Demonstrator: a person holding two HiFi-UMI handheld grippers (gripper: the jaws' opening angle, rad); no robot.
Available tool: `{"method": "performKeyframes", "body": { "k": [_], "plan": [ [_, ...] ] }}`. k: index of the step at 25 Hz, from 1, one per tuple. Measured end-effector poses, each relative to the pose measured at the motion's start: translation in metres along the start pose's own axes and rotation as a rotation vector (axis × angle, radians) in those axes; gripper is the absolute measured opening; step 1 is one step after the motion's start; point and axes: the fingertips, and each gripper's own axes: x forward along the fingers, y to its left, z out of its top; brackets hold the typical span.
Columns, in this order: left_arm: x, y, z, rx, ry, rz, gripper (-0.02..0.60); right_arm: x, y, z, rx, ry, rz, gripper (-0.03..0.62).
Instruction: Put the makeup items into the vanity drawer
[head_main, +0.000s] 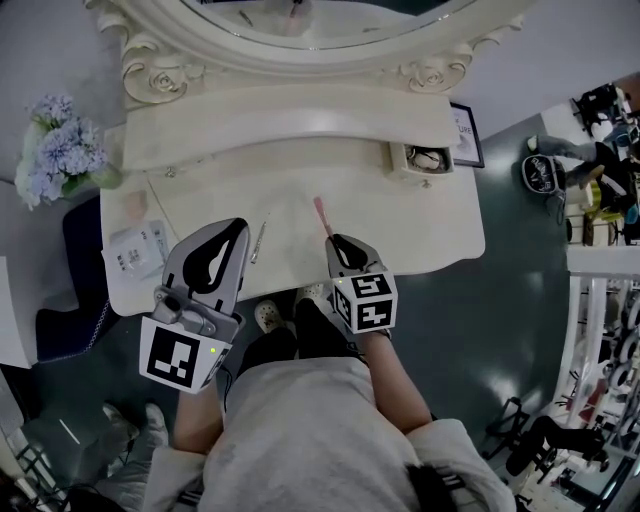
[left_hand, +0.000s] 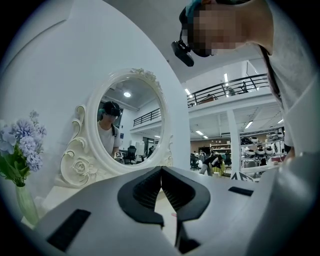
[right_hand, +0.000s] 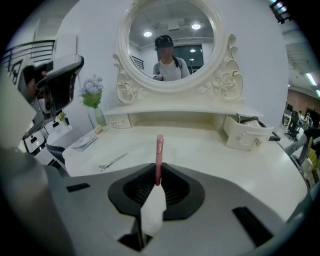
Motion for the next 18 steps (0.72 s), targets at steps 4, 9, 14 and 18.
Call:
{"method": "performKeyframes", "body": {
  "k": [4, 9, 14, 18],
  "plan": [
    [0.003, -0.005, -0.002, 0.017, 0.022, -0.021, 0.015, -0.013, 0.001, 0.023, -0.012, -0.077, 0.017, 0.046],
    [0.012, -0.012, 0.003, 0.020, 0.015, -0.035, 0.015, -0.024, -0.004, 0.038, -0.008, -0.149, 0.023, 0.046],
    [0.025, -0.019, 0.016, 0.018, -0.026, -0.041, 0.015, -0.039, -0.018, 0.053, -0.001, -0.216, 0.016, 0.046],
    [0.041, -0.027, 0.031, 0.010, -0.082, -0.046, 0.015, -0.052, -0.036, 0.061, 0.006, -0.252, -0.010, 0.046]
  ]
}}
